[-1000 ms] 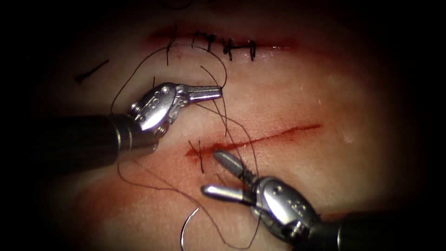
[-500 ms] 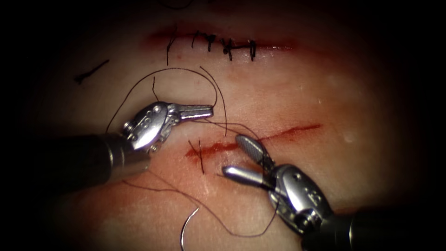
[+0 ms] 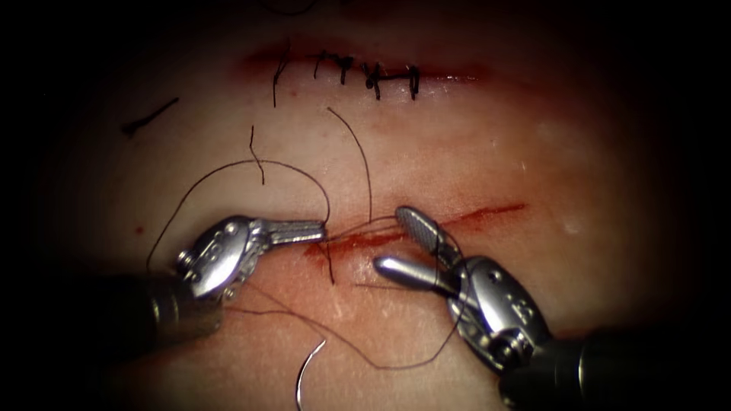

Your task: Wound Closure

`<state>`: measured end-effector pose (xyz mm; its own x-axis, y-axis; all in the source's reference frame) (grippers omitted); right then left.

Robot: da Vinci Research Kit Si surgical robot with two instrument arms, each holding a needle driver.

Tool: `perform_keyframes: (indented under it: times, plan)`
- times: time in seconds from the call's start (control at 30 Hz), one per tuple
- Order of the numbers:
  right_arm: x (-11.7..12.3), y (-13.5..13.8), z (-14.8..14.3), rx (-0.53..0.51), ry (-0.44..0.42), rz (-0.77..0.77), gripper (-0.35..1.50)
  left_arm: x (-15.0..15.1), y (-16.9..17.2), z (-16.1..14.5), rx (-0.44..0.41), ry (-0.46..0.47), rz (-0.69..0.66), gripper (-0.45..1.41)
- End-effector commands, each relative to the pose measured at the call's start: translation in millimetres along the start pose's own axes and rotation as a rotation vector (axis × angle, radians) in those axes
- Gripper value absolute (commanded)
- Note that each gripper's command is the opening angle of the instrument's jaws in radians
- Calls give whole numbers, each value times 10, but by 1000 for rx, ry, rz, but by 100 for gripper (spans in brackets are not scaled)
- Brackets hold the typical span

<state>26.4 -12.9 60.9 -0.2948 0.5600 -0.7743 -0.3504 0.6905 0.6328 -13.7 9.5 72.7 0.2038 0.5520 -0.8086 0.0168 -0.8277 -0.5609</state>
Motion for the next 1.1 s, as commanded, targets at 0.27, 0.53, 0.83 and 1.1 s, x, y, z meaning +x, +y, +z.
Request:
perform_keyframes:
  times: [0.27, 0.53, 0.83, 1.1]
  plan:
    - [-9, -3, 3, 2, -7, -11, 118, 14, 39, 19, -44, 17, -29, -45]
    - [-9, -2, 4, 1, -9, -16, 118, 22, 74, 29, -79, 24, -50, -45]
    - [-10, -3, 8, -1, -10, -25, 118, 24, 83, 26, -90, 25, -57, -45]
    - [-11, -5, 28, -47, -5, -51, 118, 2, 92, 40, -106, 23, -55, -45]
